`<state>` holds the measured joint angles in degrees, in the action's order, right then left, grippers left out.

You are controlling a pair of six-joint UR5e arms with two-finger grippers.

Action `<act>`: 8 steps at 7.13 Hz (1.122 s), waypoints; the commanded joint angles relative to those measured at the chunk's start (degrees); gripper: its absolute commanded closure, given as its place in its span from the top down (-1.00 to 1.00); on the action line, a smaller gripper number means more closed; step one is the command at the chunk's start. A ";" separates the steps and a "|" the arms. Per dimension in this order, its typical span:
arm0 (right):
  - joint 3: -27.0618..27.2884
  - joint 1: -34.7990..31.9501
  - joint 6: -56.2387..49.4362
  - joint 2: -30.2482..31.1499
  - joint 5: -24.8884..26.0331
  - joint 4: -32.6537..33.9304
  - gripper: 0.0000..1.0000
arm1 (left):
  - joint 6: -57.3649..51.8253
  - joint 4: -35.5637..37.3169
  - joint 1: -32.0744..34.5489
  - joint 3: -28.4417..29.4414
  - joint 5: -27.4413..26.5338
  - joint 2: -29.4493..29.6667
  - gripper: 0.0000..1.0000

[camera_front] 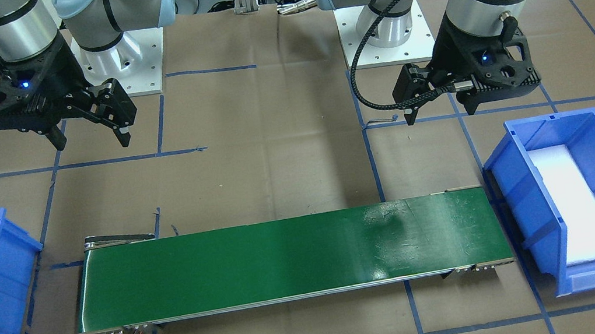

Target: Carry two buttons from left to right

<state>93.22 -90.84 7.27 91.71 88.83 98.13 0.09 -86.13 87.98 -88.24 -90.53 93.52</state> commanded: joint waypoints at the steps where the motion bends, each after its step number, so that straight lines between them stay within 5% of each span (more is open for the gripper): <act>1: 0.30 -0.03 -0.32 0.05 -0.51 -0.13 1.00 | 0.00 0.00 0.00 0.00 0.00 0.00 1.00; 8: 0.39 -0.03 -0.67 -0.92 -0.50 -0.04 1.00 | 0.00 0.00 0.00 0.00 0.00 0.00 1.00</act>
<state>93.59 -90.88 6.66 90.82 88.33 98.08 0.09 -86.13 87.98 -88.24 -90.53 93.51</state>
